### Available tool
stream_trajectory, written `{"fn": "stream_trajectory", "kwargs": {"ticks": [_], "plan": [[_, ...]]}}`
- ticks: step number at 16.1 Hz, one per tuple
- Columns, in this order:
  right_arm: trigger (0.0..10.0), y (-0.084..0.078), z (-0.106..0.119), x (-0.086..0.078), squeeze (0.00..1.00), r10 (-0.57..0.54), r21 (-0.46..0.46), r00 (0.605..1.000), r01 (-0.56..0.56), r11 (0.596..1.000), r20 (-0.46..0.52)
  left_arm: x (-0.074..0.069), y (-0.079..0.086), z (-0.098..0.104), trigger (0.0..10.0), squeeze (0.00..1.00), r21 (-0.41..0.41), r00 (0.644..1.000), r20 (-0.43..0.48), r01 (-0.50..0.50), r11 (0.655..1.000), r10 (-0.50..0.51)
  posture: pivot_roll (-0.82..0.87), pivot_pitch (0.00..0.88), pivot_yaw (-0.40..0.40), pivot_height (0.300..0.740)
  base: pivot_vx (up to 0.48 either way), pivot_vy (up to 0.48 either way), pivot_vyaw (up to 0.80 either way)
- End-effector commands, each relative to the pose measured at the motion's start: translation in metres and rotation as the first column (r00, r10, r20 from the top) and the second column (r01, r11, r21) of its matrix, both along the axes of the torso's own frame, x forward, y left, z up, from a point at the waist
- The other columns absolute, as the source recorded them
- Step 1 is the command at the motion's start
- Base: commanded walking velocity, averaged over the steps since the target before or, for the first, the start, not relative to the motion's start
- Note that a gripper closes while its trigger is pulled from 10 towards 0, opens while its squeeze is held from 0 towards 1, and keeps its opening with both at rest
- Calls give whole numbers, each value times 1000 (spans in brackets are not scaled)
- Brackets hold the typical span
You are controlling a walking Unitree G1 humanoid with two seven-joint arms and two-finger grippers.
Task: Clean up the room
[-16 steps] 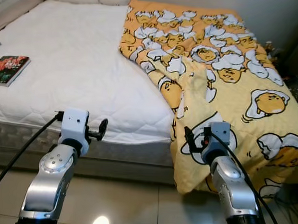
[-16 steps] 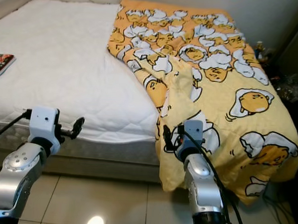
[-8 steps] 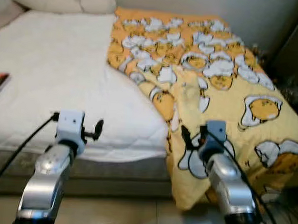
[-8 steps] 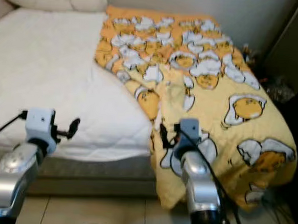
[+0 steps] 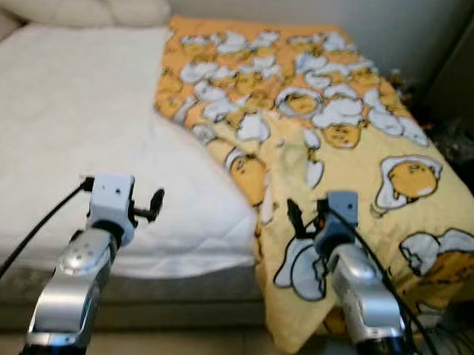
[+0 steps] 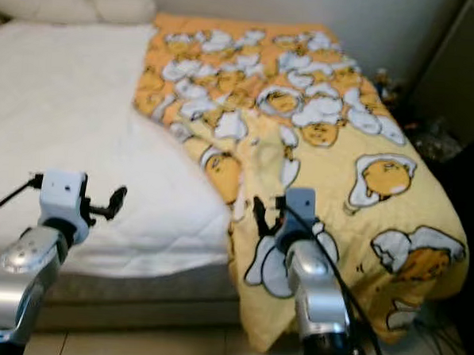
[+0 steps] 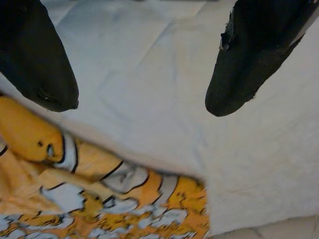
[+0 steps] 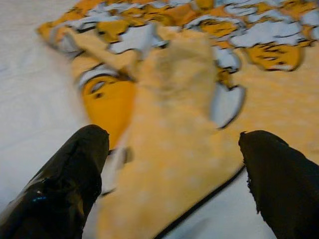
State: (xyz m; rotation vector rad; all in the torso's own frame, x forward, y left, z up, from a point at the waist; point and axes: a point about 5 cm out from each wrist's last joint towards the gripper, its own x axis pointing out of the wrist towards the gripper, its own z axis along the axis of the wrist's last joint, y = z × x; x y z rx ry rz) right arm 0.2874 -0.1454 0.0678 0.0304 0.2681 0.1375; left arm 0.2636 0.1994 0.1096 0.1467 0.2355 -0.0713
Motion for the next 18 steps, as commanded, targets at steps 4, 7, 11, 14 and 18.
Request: {"fn": "stream_trajectory", "kwargs": {"ticks": [4, 7, 11, 14, 18], "plan": [[10000, -9, -3, -2, 0, -17, 16, 999, 17, 1000, -31, 0, -8, -3, 10000, 0, 13, 999, -22, 29, 999, -29, -17, 0, -3, 740, 253, 0, 0], [10000, -13, -5, 1, 1000, 21, 17, 999, -20, 1000, -39, 0, -11, -3, 10000, 0, 18, 996, -27, 85, 996, -85, -24, 0, 12, 740, 0, 0, 0], [10000, -37, -22, 26, 1000, 34, -159, 985, -61, 985, -169, -5, -12, -3, 10000, 0, 95, 932, -123, 352, 931, -340, -14, 0, 36, 740, 0, 0, 0], [10000, -53, -24, 40, 1000, 12, -153, 970, -51, 987, -245, -5, -7, 4, 10000, 0, 126, 899, -156, 430, 894, -410, 18, 0, 45, 740, 0, 0, 0], [10000, -69, -21, 48, 0, -35, -128, 954, -4, 992, -299, -14, -2, 12, 10000, 0, 139, 858, -201, 503, 853, -473, 92, 0, 56, 740, 0, 0, 0]]}}
